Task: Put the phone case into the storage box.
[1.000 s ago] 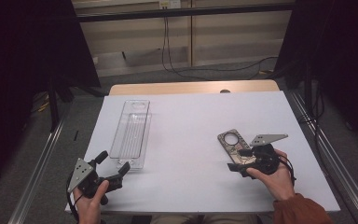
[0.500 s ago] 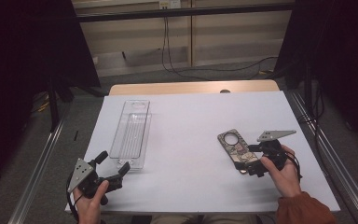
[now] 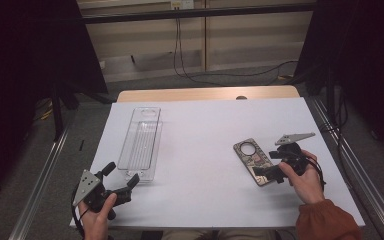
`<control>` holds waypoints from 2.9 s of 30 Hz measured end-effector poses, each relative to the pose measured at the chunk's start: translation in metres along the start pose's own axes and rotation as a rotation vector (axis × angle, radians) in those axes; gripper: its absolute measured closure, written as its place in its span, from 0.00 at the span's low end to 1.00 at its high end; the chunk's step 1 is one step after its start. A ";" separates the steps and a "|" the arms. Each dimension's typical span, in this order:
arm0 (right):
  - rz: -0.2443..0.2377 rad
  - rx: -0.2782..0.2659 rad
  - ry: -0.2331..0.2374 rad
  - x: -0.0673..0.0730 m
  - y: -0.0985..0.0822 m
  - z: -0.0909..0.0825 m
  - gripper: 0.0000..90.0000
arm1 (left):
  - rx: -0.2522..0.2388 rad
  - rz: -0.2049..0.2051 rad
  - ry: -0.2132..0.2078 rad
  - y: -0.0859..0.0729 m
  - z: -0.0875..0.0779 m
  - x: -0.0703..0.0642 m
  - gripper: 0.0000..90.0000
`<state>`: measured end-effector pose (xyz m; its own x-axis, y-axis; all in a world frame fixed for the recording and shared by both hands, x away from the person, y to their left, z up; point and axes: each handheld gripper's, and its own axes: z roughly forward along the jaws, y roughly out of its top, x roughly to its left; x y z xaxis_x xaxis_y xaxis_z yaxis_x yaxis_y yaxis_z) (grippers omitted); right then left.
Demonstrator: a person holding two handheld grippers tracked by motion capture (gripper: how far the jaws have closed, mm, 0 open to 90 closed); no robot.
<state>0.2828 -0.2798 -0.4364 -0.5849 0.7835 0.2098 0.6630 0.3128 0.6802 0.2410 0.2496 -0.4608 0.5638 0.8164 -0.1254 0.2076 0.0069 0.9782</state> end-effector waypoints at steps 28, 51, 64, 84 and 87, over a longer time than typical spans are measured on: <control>0.056 0.216 -0.063 -0.024 0.019 0.039 0.05 | -0.003 0.007 -0.015 0.000 0.001 0.000 0.03; 0.009 0.306 -0.128 -0.015 0.019 0.062 0.00 | 0.002 0.002 -0.021 0.000 0.002 -0.001 0.03; -0.024 0.359 -0.199 -0.006 0.021 0.069 0.00 | -0.003 -0.004 -0.024 0.000 0.002 -0.002 0.03; -0.046 0.402 -0.204 -0.006 0.027 0.072 0.04 | 0.011 0.003 -0.029 -0.001 0.002 0.000 0.03; -0.046 0.401 -0.197 -0.005 0.028 0.071 0.07 | 0.004 -0.013 -0.031 -0.001 0.004 -0.002 0.03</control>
<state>0.3375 -0.2372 -0.4684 -0.5438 0.8390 0.0212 0.7897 0.5030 0.3511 0.2427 0.2460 -0.4622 0.5855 0.7980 -0.1431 0.2179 0.0151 0.9758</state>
